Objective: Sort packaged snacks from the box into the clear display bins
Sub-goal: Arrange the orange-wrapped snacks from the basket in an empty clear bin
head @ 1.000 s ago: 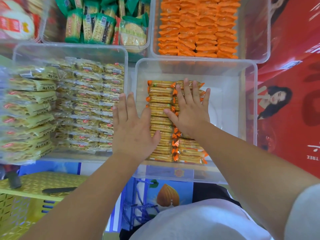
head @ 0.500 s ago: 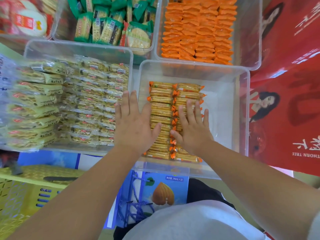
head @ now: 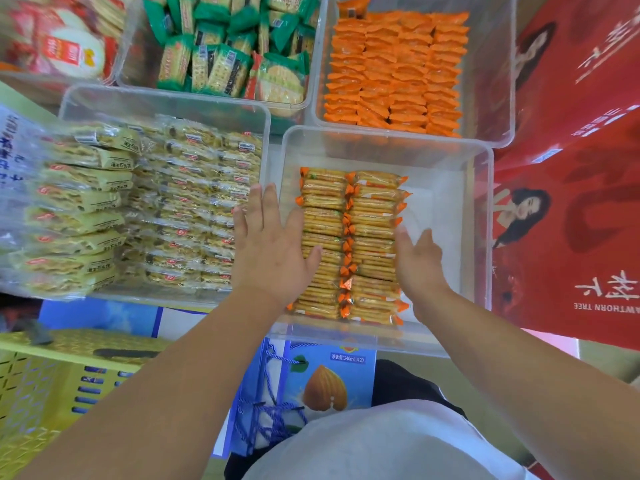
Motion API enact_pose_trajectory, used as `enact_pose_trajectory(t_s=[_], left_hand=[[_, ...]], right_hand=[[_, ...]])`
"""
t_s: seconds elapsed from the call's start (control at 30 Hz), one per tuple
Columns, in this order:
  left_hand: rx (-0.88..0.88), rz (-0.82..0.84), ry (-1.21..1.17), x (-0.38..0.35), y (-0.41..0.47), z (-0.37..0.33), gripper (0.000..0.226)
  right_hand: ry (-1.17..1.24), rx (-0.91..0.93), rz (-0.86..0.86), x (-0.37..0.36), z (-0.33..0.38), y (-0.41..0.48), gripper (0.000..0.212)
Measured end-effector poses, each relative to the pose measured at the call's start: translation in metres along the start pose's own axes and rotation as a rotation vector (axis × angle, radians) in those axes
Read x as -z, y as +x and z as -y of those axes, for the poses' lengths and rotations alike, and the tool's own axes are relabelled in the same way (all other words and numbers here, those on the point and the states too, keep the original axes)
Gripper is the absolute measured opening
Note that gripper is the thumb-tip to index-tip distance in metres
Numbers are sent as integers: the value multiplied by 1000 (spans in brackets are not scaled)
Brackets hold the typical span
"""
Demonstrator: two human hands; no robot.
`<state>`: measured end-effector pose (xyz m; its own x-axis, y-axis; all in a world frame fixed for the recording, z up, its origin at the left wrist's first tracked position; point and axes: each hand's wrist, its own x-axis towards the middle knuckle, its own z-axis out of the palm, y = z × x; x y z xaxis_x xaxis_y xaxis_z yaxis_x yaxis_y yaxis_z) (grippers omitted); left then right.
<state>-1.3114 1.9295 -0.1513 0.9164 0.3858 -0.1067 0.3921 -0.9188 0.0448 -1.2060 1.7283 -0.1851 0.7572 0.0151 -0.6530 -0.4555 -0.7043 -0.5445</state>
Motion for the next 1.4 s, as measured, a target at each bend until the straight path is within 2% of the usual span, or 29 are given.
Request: enact_pose_trajectory(t_s=[0.07, 0.13, 0.23, 0.33, 0.43, 0.47, 0.6, 0.87, 1.03, 1.07, 1.13, 1.2, 1.27, 1.33, 1.4], left_hand=[[1, 7, 6, 0, 0, 0, 63], [2, 15, 5, 1, 0, -1, 63], [4, 22, 2, 1, 0, -1, 64], [1, 16, -20, 1, 0, -1, 62], [-1, 23, -27, 0, 0, -1, 62], [-1, 25, -25, 0, 0, -1, 62], [4, 34, -20, 0, 1, 0, 64], [4, 28, -14, 1, 1, 0, 65], [4, 37, -30, 2, 1, 0, 67], [5, 40, -36, 2, 1, -1, 67], [7, 41, -40, 3, 1, -1, 69], [8, 30, -40, 4, 1, -1, 72], [16, 15, -48, 4, 1, -2, 81], [26, 10, -48, 2, 2, -2, 93], [29, 11, -30, 0, 2, -2, 98]], right_hand=[[173, -191, 176, 3, 2, -10, 83], [208, -193, 316, -2, 7, -23, 77], [214, -166, 398, -6, 11, -30, 74], [196, -119, 350, 4, 3, -23, 71], [66, -128, 221, 11, -12, -19, 84], [11, -135, 218, 11, -16, -20, 86], [-135, -107, 226, 2, -22, -20, 70], [-342, 2, 185, -10, -17, -10, 73], [-263, -43, 204, -5, -20, -9, 81], [-293, -17, 175, -3, -20, -11, 90], [-566, 170, 42, 1, -19, -16, 110], [-853, 463, -68, 1, -14, -18, 106], [-1001, 687, -57, -2, 1, -13, 96], [-1048, 806, -59, -11, 24, -2, 91], [-1067, 843, -65, -22, 44, 11, 89]])
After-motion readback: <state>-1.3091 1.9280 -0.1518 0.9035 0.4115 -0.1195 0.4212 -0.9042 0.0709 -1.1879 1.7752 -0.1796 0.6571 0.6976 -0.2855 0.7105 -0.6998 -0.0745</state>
